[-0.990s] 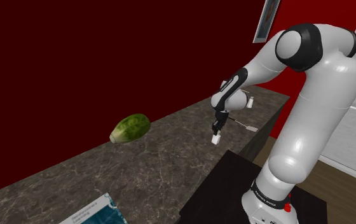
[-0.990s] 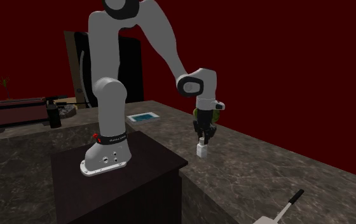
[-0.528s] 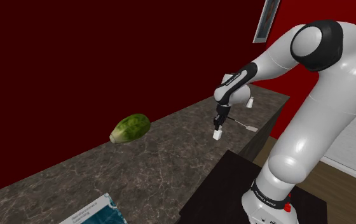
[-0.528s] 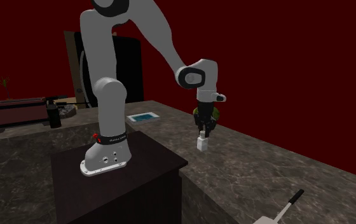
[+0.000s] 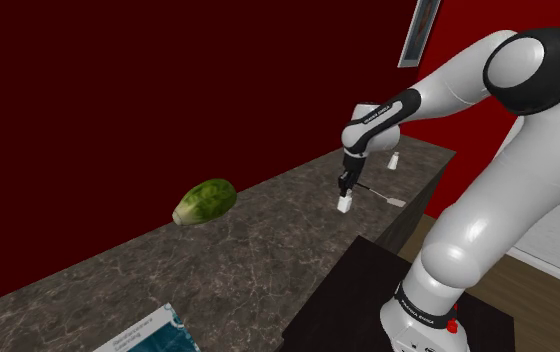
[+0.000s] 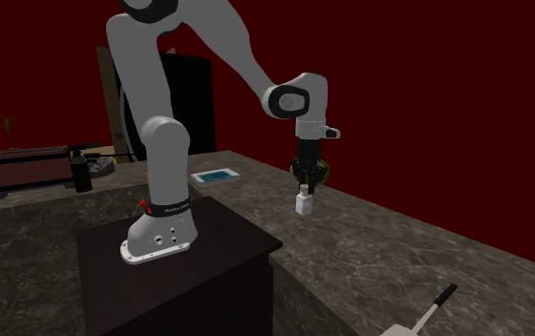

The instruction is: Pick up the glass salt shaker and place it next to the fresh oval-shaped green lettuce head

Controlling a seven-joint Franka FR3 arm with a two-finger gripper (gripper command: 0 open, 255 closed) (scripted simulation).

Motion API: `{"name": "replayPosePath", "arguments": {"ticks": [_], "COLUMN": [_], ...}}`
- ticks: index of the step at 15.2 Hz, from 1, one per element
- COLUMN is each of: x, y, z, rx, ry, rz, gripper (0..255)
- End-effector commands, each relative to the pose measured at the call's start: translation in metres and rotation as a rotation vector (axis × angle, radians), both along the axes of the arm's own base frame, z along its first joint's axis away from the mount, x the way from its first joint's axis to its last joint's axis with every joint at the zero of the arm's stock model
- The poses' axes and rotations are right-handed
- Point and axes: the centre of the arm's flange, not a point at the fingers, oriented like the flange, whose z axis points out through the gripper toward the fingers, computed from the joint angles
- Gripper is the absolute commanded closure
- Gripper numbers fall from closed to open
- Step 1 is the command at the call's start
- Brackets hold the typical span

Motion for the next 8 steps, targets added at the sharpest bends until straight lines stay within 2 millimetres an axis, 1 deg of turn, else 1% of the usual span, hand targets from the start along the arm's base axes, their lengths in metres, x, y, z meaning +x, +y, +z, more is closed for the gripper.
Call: {"name": "replayPosePath", "arguments": {"ticks": [1, 8], "x": [0.000, 0.000], "y": [0.000, 0.000], "z": [0.011, 0.048], "rx": [0.000, 0.000], "ry": [0.001, 0.001], "rz": [0.000, 0.000], "gripper": [255, 255]}}
